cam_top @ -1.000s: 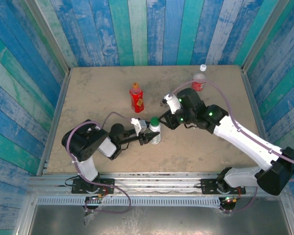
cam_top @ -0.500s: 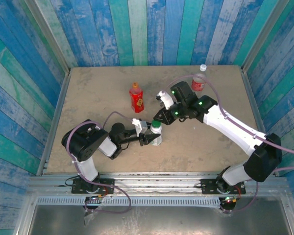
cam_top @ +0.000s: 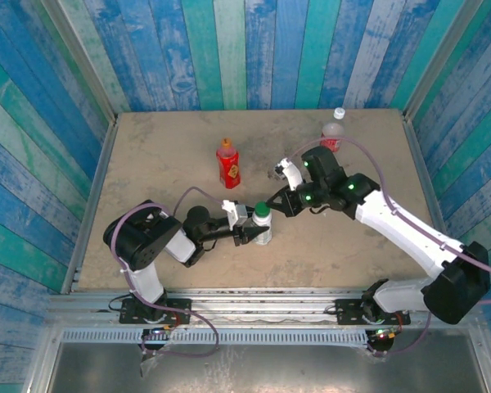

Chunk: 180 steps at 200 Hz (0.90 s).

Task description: Screw on the bottle caps

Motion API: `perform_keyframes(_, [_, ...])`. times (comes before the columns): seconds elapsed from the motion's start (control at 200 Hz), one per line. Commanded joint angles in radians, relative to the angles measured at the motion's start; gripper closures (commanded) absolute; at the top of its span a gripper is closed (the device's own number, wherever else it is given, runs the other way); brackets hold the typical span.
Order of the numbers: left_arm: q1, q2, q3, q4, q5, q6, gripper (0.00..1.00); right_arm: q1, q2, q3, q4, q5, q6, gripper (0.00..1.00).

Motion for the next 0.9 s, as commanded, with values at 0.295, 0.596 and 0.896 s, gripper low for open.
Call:
perform_keyframes(0.295, [-0.015, -0.079, -0.006, -0.214, 0.027, 0.086, 0.43, 0.029, -0.112, 0.043, -0.170, 0.058, -0.361, 0.49])
perform_keyframes(0.596, [-0.067, -0.181, 0.044, -0.480, 0.077, 0.236, 0.43, 0.085, -0.142, 0.087, -0.338, 0.052, -1.008, 0.35])
perform_keyframes(0.896, [-0.081, -0.194, 0.063, -0.552, 0.099, 0.276, 0.43, 0.163, 0.006, 0.201, -0.434, 0.186, -1.130, 0.42])
